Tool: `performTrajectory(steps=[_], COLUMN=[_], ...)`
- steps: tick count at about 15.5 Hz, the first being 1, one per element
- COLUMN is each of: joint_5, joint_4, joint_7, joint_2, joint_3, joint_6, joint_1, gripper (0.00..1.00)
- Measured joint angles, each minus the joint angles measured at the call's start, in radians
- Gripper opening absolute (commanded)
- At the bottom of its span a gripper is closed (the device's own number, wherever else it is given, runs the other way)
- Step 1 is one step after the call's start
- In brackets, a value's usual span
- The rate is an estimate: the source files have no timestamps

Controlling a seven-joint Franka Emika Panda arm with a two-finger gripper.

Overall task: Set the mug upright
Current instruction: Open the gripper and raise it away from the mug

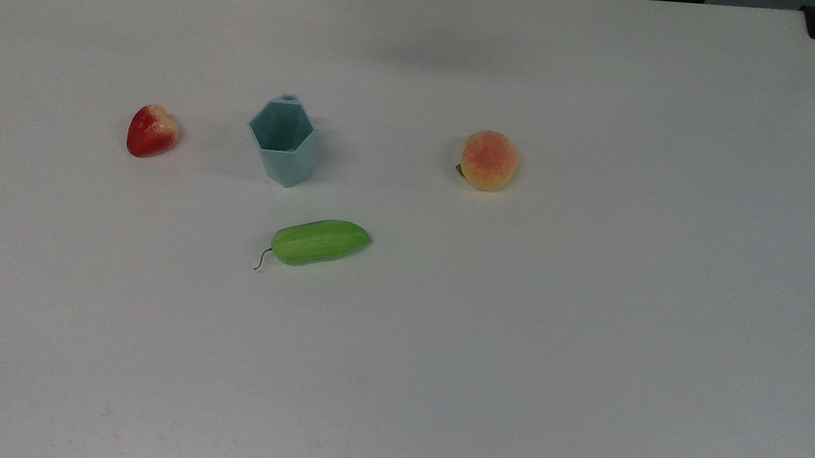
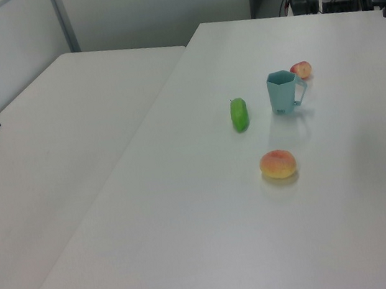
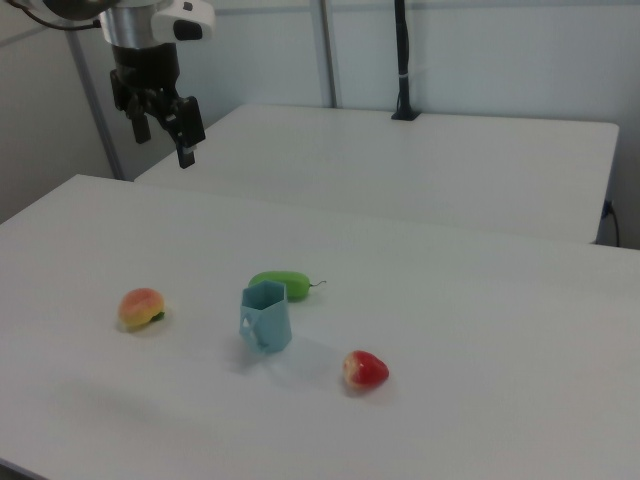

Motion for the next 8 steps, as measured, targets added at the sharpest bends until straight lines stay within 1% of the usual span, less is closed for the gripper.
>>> performTrajectory(steps=[3, 5, 8], joint_5=[-0.038, -0.043, -0.043], joint_4=[-0.033, -0.057, -0.071], joint_7=[-0.059, -0.106, -0.154], joint_2=[-0.001, 0.0, -0.001], joint_3=[-0.007, -0.016, -0.02], joint_6=[0.076, 0.115, 0.136], joint_1=[0.034, 0.05, 0.052], gripper=[1.0, 1.0, 1.0])
